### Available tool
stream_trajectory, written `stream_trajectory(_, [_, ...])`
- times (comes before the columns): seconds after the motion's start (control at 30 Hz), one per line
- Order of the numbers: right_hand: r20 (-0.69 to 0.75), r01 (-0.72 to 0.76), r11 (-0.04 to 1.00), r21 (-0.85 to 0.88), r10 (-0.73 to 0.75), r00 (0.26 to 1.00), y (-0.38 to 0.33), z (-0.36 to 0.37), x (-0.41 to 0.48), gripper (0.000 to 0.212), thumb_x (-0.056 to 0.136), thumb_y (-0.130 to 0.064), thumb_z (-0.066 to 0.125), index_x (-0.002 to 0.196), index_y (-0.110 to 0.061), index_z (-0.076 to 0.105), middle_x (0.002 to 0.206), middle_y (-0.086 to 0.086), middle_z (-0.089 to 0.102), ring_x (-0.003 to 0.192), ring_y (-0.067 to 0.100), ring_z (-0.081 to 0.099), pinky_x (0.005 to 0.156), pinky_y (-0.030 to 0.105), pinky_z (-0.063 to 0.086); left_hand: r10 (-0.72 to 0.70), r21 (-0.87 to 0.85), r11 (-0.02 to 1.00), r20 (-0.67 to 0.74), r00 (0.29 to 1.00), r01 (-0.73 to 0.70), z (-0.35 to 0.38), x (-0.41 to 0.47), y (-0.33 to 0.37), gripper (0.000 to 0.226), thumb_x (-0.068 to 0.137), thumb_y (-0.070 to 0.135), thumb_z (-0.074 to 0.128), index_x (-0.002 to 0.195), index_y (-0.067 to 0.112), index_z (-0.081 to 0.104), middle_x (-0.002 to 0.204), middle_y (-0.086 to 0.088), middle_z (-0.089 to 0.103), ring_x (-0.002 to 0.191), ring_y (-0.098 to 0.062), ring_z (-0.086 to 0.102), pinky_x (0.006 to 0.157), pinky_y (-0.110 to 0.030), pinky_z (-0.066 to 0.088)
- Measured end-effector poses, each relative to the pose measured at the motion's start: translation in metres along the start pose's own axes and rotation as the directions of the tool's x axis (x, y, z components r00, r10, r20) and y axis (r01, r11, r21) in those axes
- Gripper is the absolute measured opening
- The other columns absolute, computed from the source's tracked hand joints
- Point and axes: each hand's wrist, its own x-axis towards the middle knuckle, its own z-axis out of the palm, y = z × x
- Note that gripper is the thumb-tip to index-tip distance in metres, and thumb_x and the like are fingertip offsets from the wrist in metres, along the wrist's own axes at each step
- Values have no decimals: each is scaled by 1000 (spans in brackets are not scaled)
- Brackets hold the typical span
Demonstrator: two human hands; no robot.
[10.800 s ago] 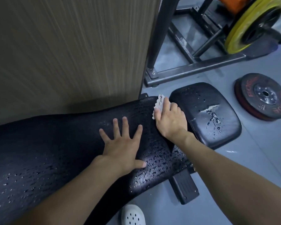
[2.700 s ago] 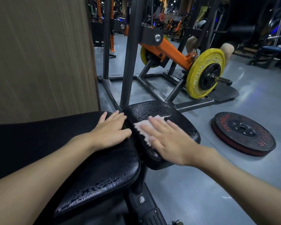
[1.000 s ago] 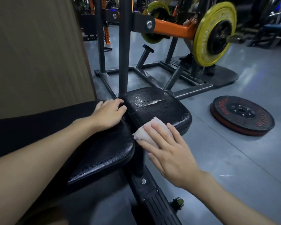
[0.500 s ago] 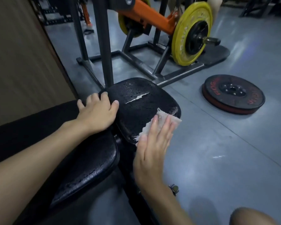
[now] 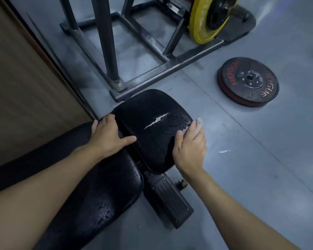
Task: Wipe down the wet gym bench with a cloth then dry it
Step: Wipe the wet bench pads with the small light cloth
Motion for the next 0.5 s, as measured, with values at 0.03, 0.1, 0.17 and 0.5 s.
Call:
stream_trajectory(0.03, [56, -4, 997, -71, 8, 998, -3, -4, 6, 66, 100, -41, 29, 153, -3, 24, 160, 18, 23, 136, 40, 35, 108, 51, 27, -11, 3, 1000, 10, 1000, 11, 0, 0, 2, 99, 73, 58, 74, 142, 2, 30, 147, -13, 42, 140, -26, 34, 121, -44, 4])
stream_trajectory(0.1, [150, 28, 981, -192, 2, 989, -9, -8, 21, 66, 102, -42, 34, 155, -6, 19, 157, 18, 28, 131, 40, 38, 106, 51, 27, -35, 11, 999, 15, 999, 35, -1, -1, 5, 101, 73, 57, 76, 142, 1, 28, 150, -14, 38, 141, -26, 32, 121, -43, 3])
stream_trajectory(0.17, [217, 110, 953, -281, -49, 975, -15, -12, 39, 69, 101, -49, 31, 155, -9, 16, 152, 16, 34, 127, 37, 41, 104, 49, 28, -48, 21, 999, 12, 999, 47, -2, -1, 8, 99, 72, 56, 77, 140, 2, 29, 152, -14, 37, 142, -25, 31, 121, -42, 1])
stream_trajectory(0.5, [455, 545, 767, -340, -373, 809, -66, 26, 124, 84, 93, -62, 9, 155, -5, 17, 136, 18, 50, 114, 35, 51, 89, 49, 41, -148, -68, 986, 40, 988, 150, -5, 4, 16, 99, 69, 54, 80, 141, 12, 25, 151, -4, 34, 144, -13, 19, 119, -31, -14])
